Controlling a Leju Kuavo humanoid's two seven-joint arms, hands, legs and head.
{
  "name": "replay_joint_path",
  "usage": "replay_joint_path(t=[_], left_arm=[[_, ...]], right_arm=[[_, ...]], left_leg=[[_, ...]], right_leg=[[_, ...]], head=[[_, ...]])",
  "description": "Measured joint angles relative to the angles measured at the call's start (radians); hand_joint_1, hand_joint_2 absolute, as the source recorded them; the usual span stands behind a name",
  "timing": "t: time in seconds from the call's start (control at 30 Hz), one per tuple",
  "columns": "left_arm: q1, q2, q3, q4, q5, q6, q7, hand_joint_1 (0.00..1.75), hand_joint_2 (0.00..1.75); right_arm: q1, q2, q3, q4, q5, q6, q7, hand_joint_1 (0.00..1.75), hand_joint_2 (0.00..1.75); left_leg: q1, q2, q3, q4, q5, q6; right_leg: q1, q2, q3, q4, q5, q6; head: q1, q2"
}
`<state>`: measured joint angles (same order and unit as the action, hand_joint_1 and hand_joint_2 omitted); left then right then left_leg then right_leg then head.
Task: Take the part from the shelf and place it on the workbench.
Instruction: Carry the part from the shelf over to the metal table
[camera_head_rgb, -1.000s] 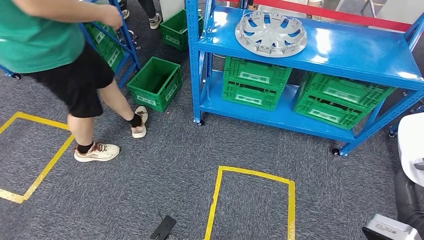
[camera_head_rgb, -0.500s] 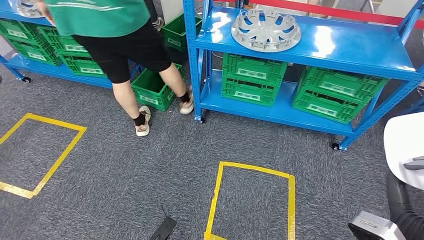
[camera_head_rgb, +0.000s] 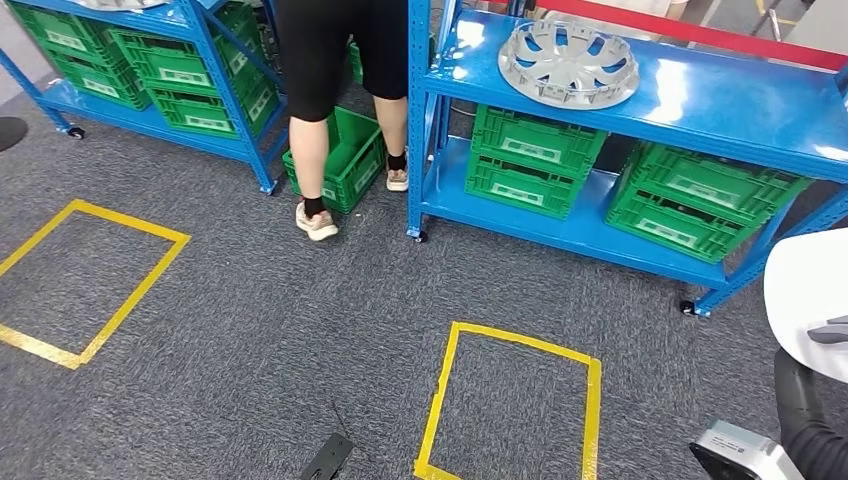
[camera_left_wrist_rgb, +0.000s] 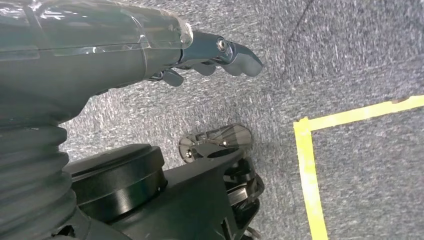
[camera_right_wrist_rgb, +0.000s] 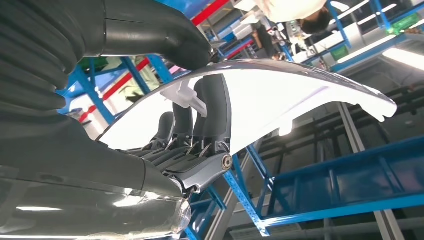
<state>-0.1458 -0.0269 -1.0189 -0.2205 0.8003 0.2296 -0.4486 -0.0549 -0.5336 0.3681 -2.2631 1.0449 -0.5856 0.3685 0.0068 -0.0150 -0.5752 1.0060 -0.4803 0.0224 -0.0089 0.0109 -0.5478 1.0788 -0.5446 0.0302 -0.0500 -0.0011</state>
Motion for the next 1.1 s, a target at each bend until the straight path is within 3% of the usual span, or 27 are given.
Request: replay_joint_path(t=[0.07,0.13,0.2,0.27,0.33,0.37,0.4,0.43,0.5,0.57,0.67,0.73,0.83,0.87,0.9,0.93,1.03,1.1], left_arm=[[-0.001,-0.001,0.000,0.000,0.000,0.000,0.000,0.00,1.75],[0.000,-0.002,0.000,0.000,0.000,0.000,0.000,0.00,1.75],[0.001,-0.001,0.000,0.000,0.000,0.001,0.000,0.00,1.75],[0.001,-0.001,0.000,0.000,0.000,0.001,0.000,0.00,1.75],[0.002,-0.001,0.000,0.000,0.000,0.001,0.001,0.00,1.75],[0.003,-0.001,0.000,0.000,0.000,0.001,0.003,0.00,1.75],[0.004,-0.001,0.000,0.000,0.000,0.001,0.004,0.00,1.75],[0.005,0.000,0.000,0.000,0.000,0.001,0.005,0.00,1.75],[0.006,0.001,0.000,0.000,0.000,0.001,0.006,0.00,1.75],[0.005,0.002,0.000,0.000,0.000,0.001,0.005,0.00,1.75],[0.007,0.003,0.000,0.000,0.000,0.001,0.005,0.00,1.75],[0.008,0.003,0.000,0.000,0.000,0.001,0.005,0.00,1.75],[0.007,0.002,0.000,0.000,0.000,0.001,0.005,0.00,1.75],[0.007,0.002,0.000,0.000,0.000,0.001,0.005,0.00,1.75],[0.008,0.002,0.000,0.000,0.000,0.001,0.005,0.00,1.75],[0.008,0.002,0.000,0.000,0.000,0.001,0.005,0.00,1.75],[0.006,0.001,0.000,0.000,0.000,0.001,0.005,0.00,1.75],[0.006,0.001,0.000,0.000,0.000,0.001,0.005,0.00,1.75]], right_arm=[[0.000,-0.002,0.000,0.000,0.001,0.000,0.000,1.75,1.75],[0.000,-0.002,0.000,0.000,0.001,0.000,0.000,1.75,1.75],[-0.001,-0.003,0.000,0.000,0.003,-0.001,0.001,1.75,1.75],[-0.001,-0.004,0.000,0.000,0.006,-0.003,0.001,1.75,1.75],[0.001,-0.003,0.003,0.000,0.010,-0.005,0.001,1.75,1.75],[0.002,-0.003,0.005,0.001,0.013,-0.005,0.000,1.75,1.75],[0.002,-0.002,0.007,0.001,0.017,-0.006,0.000,1.75,1.75],[0.003,-0.002,0.010,0.002,0.021,-0.007,0.000,1.75,1.75],[0.003,0.000,0.015,0.003,0.031,-0.008,0.000,1.75,1.75],[0.003,0.000,0.019,0.003,0.041,-0.010,0.000,1.75,1.75],[0.003,-0.001,0.023,0.003,0.052,-0.010,0.000,1.75,1.75],[0.002,-0.001,0.023,0.003,0.059,-0.010,0.000,1.75,1.75],[0.002,-0.001,0.024,0.003,0.068,-0.010,0.000,1.75,1.75],[0.002,-0.001,0.025,0.004,0.071,-0.009,0.000,1.75,1.75],[0.002,-0.001,0.026,0.004,0.073,-0.009,0.000,1.75,1.75],[0.002,-0.001,0.027,0.005,0.075,-0.009,0.000,1.75,1.75],[0.001,-0.001,0.030,0.005,0.076,-0.008,0.000,1.75,1.75],[0.000,-0.001,0.033,0.005,0.076,-0.008,0.000,1.75,1.75]], left_leg=[[-0.001,-0.009,-0.008,0.002,0.006,-0.010],[-0.001,-0.016,-0.018,0.000,0.014,-0.023],[0.000,-0.007,-0.026,0.012,0.004,-0.034],[0.001,0.011,-0.062,0.093,-0.052,-0.040],[0.002,0.016,-0.123,0.228,-0.118,-0.045],[0.002,0.016,-0.142,0.274,-0.131,-0.047],[0.002,0.016,-0.144,0.285,-0.125,-0.047],[0.001,0.017,-0.125,0.256,-0.101,-0.046],[0.000,0.030,-0.052,0.125,-0.039,-0.037],[-0.005,0.044,-0.001,0.026,-0.015,-0.026],[-0.007,0.040,0.003,0.005,-0.016,-0.012],[-0.003,0.033,0.002,0.001,-0.011,-0.002],[0.000,0.023,0.000,0.000,-0.007,0.004],[0.000,0.019,0.000,0.000,-0.007,0.005],[0.000,0.015,0.000,0.000,-0.007,0.005],[0.000,0.011,0.001,0.000,-0.007,0.005],[0.000,-0.002,0.003,0.001,-0.006,0.000],[-0.002,-0.007,-0.004,0.002,-0.002,-0.010]], right_leg=[[0.001,0.014,0.034,-0.089,0.028,-0.009],[0.003,0.011,0.033,-0.103,0.027,-0.016],[0.001,0.001,0.032,-0.109,0.035,-0.026],[0.000,-0.011,0.031,-0.115,0.042,-0.035],[0.002,-0.019,0.027,-0.115,0.043,-0.038],[0.003,-0.024,0.026,-0.114,0.044,-0.039],[0.004,-0.028,0.026,-0.113,0.044,-0.039],[0.005,-0.031,0.026,-0.111,0.043,-0.039],[0.007,-0.036,0.026,-0.104,0.039,-0.035],[0.010,-0.039,0.021,-0.095,0.034,-0.027],[0.010,-0.046,0.016,-0.091,0.031,-0.014],[0.008,-0.036,0.003,-0.058,0.003,-0.003],[0.004,-0.019,-0.075,0.121,-0.091,0.011],[0.003,-0.018,-0.100,0.173,-0.108,0.013],[0.001,-0.017,-0.109,0.191,-0.103,0.013],[0.000,-0.017,-0.100,0.170,-0.079,0.012],[-0.001,-0.003,-0.012,-0.025,0.023,0.003],[0.001,0.007,0.012,-0.089,0.038,-0.004]], head=[[0.000,0.000],[-0.001,0.000],[-0.002,0.000],[-0.005,0.000],[-0.006,0.000],[-0.006,0.000],[-0.006,0.000],[-0.006,0.000],[-0.006,0.000],[-0.006,0.000],[-0.006,0.000],[-0.005,0.000],[-0.004,0.000],[-0.004,0.000],[-0.004,0.000],[-0.004,0.000],[-0.004,0.000],[-0.004,0.000]])
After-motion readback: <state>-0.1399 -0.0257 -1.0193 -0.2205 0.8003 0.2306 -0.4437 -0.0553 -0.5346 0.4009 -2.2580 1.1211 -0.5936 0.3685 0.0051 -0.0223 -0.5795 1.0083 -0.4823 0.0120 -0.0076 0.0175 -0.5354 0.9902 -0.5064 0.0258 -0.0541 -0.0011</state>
